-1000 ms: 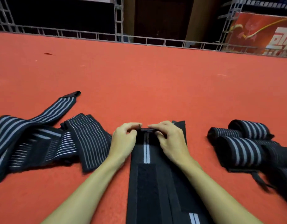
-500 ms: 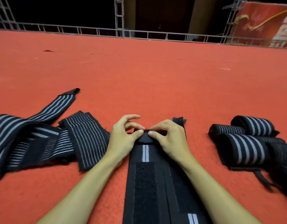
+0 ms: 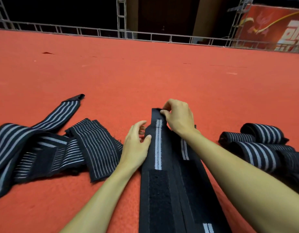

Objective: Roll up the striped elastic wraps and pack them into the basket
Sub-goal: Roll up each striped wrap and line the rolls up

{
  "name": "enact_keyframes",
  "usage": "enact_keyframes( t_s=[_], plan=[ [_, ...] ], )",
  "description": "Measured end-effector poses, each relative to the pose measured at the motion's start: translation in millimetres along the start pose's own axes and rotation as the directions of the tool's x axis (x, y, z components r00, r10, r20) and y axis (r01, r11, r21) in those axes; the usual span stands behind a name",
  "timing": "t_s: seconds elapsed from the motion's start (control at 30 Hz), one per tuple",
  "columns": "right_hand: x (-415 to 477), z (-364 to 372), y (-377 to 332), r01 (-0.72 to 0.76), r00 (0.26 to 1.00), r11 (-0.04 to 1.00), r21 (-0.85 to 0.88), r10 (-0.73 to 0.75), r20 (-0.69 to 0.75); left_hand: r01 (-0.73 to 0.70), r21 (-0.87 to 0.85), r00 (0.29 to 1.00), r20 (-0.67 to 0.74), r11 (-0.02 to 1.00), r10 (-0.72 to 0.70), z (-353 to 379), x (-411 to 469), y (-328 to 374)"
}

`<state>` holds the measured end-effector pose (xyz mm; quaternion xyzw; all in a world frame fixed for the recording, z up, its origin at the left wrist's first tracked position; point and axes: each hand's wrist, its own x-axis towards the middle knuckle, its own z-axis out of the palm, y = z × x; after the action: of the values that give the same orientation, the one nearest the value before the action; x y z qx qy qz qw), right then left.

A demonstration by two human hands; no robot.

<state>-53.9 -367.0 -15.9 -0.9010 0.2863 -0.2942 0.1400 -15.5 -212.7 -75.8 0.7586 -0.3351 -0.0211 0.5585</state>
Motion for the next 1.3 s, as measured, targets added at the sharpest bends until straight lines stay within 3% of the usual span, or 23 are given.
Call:
enact_keyframes(
  t_s=[0.07,0.13,0.23,0.33,0.4,0.47,0.57,0.63,0.73,0.9,1.0,1.1,1.23,1.3],
  plan=[
    [4.2,7.3,3.6,-0.047,0.991,0.997,-0.065,0.055,0.126,-0.135,0.129,0.990,0.055,0.982,0.128,1.7,0.5,-1.7],
    [5.3,4.4,9.7,-0.053,0.991,0.993,-0.107,0.066,0.115,-0.260,0.242,0.957,0.197,0.935,0.214,5.6,0.4,-3.5],
    [5.1,-17.5,31.8,-0.079,0.996,0.958,-0.277,0.088,0.019,-0.297,0.359,0.927,0.332,0.885,0.176,9.9,-0.2,-3.6],
    [-2.0,-37.3,57.1,-0.238,0.941,0.885,-0.400,0.312,0.130,-0.287,0.388,0.930,0.331,0.876,0.158,12.4,0.3,-1.2],
    [-9.5,-39.4,66.0,-0.364,0.830,0.848,-0.384,0.483,0.279,-0.311,0.421,0.923,0.348,0.852,0.165,14.1,-1.3,-0.2],
    [-14.4,-36.1,68.7,-0.403,0.777,0.853,-0.332,0.510,0.368,-0.329,0.444,0.916,0.366,0.833,0.167,15.4,-1.5,-0.1],
    [-19.9,-31.3,69.3,-0.437,0.821,0.888,-0.144,0.459,0.339,-0.298,0.448,0.917,0.378,0.843,0.123,14.9,-3.0,0.2],
    [-26.9,-30.1,67.3,-0.467,0.866,0.882,0.070,0.440,0.237,-0.280,0.435,0.918,0.382,0.856,0.106,14.3,-4.0,1.4],
    [-43.0,-31.3,62.3,-0.372,0.925,0.860,0.350,0.376,0.059,-0.258,0.385,0.920,0.379,0.886,0.104,13.1,-4.8,4.5],
    [-55.0,-37.1,53.9,-0.203,0.959,0.740,0.642,0.283,-0.023,-0.281,0.322,0.903,0.406,0.904,0.137,13.0,-6.1,8.5],
    [-54.1,-46.2,41.1,-0.144,0.972,0.720,0.678,0.233,-0.041,-0.236,0.052,0.906,0.374,0.970,0.200,13.1,-8.0,14.4],
    [-56.2,-50.5,28.9,-0.124,0.982,0.742,0.659,0.189,-0.027,-0.031,-0.334,0.937,0.318,0.942,0.144,16.4,-13.0,28.5],
    [-51.7,-40.5,26.4,-0.157,0.985,0.845,0.511,0.170,0.020,0.111,-0.413,0.962,0.273,0.904,0.007,17.4,-14.8,38.8],
    [-52.5,-35.2,28.1,-0.263,0.965,0.799,0.540,0.212,0.156,0.179,-0.427,0.957,0.283,0.886,-0.057,18.5,-16.2,36.6]
  ],
)
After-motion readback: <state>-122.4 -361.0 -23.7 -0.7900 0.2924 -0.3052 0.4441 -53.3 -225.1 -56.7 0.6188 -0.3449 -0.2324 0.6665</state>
